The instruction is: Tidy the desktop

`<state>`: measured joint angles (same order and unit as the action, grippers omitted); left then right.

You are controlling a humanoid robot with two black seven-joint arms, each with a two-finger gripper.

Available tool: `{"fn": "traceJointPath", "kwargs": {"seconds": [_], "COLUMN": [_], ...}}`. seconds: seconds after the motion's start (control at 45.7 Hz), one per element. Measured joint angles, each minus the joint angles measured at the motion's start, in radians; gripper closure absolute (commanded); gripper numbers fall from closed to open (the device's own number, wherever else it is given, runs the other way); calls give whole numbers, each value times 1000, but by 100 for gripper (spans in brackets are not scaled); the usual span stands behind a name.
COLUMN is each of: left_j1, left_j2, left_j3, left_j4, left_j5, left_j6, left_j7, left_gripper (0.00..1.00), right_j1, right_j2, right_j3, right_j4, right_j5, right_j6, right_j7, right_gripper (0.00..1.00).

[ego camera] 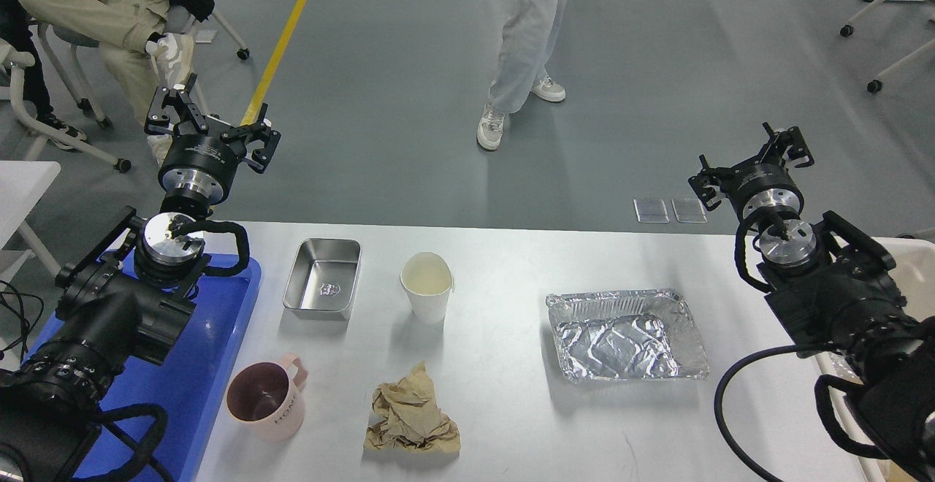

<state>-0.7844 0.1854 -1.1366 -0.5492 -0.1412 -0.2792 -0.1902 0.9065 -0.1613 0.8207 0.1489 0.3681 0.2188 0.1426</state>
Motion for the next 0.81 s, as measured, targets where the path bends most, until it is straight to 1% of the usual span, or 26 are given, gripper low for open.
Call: {"fn": "traceJointPath", "kwargs": {"seconds": [0.109, 0.263, 0.569, 0.635, 0.766, 0.81], "left_j1": [-1, -1, 4, 4, 4, 5], "left_j2": [0, -1, 4, 15, 52, 53], "left_j3": [0, -2, -18, -15, -13, -14], "left_j4": [0, -2, -3, -5, -6, -6], "left_j5": [0, 0, 0, 0, 0, 0], "left_j6": [0, -5, -20, -52, -168, -185], "left_j7": [-1, -20, -26, -23, -22, -24], "left_gripper": [4, 4, 4, 4, 4, 4], "right_j1": [2, 3, 3, 3, 2, 2], "right_j2": [0, 0, 0, 0, 0, 1], "right_j3": [0, 0, -1, -2, -3, -4], "right_j4": [0, 0, 0, 0, 0, 0], "right_j5": [0, 0, 0, 0, -1, -2], "right_j6": [0, 0, -1, -1, -1, -1], "right_j7": [0, 0, 0, 0, 0, -1], "right_gripper": [0, 0, 0, 0, 0, 0]}}
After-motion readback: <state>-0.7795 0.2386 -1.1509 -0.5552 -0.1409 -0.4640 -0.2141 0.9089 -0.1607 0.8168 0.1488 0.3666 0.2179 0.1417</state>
